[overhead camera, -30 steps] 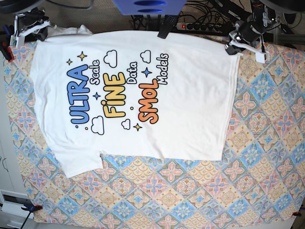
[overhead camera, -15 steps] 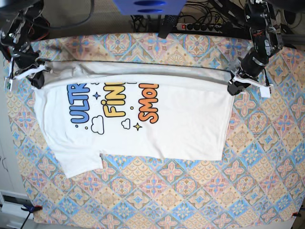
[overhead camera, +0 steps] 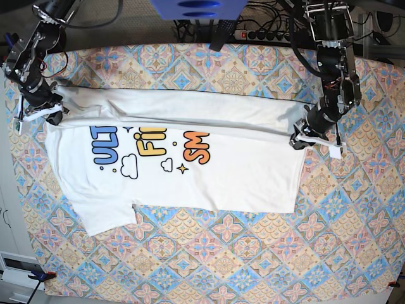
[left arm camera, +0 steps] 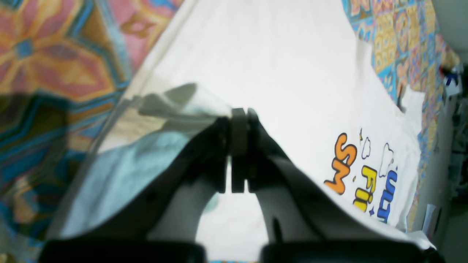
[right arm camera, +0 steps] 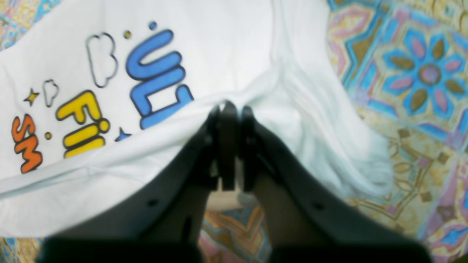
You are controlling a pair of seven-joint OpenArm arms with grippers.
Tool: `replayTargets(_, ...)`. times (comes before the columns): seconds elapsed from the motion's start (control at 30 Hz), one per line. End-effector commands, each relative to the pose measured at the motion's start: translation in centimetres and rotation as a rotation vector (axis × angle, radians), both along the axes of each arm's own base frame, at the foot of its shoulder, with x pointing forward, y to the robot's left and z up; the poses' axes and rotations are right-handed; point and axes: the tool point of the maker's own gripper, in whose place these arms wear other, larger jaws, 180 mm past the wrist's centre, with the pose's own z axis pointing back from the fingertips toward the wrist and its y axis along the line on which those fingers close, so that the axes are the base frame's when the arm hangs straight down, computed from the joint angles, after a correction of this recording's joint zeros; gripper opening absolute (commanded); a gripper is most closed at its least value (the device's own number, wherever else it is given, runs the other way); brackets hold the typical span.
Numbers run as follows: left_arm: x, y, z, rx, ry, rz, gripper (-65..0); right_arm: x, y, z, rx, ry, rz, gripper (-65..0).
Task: Fold the T-shirt properly
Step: 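Lift the shoulder edge with both grippers and fold it over the shirt, then lower the folded edge with both grippers and release it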
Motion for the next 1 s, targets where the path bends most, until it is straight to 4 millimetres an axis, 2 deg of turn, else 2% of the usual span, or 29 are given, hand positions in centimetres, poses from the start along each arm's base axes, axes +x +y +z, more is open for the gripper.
replayTargets(0.0,1.0,0.0,1.1,0.009,-0.042,-0.005,-61.6,0.9,-0.7,1.2,-0.021,-0.046,-0.001,-59.0)
replayTargets(0.13,1.3,0.0,1.2,0.024,-0.044,-0.007,-50.5,1.3,0.1,1.4,-0.022,-0.051,0.028,-45.9)
replayTargets(0.2,1.1,0.1,1.1,0.023,-0.042,-0.004,-42.9,1.2,0.2,1.4,-0.025,-0.048,0.031,-40.4)
replayTargets(0.27,0.9,0.3,1.1,0.026,-0.039,-0.001,-37.3,1.2,0.2,1.8,-0.034,-0.055,0.036,-36.8)
replayTargets(0.33,-0.6,1.6,1.0,0.041,-0.030,0.028,-33.8,0.5,0.2,2.0,-0.048,-0.049,0.042,-35.8)
replayTargets(0.43,-3.1,3.4,1.9,0.077,-0.037,0.064,-33.6,-1.1,0.2,1.8,-0.066,-0.020,0.052,-35.8)
replayTargets(0.53,-5.8,3.0,2.3,0.076,-0.015,0.038,-33.6,-3.2,0.3,1.3,-0.079,0.024,0.064,-35.8)
replayTargets(0.63,-7.8,2.4,1.9,0.039,0.016,0.034,-33.6,-4.3,0.3,0.8,-0.081,0.053,0.067,-35.8)
replayTargets(0.77,-8.7,2.2,1.3,0.023,0.040,0.040,-33.6,-5.0,0.3,0.4,-0.077,0.069,0.065,-35.8)
replayTargets(0.93,-10.2,2.7,-1.8,-0.004,0.129,0.073,-33.6,-5.3,0.5,0.3,-0.076,0.078,0.070,-35.8)
replayTargets(0.97,-9.8,2.7,-2.2,-0.012,0.134,0.077,-33.6,-5.3,0.5,0.3,-0.076,0.078,0.070,-35.8)
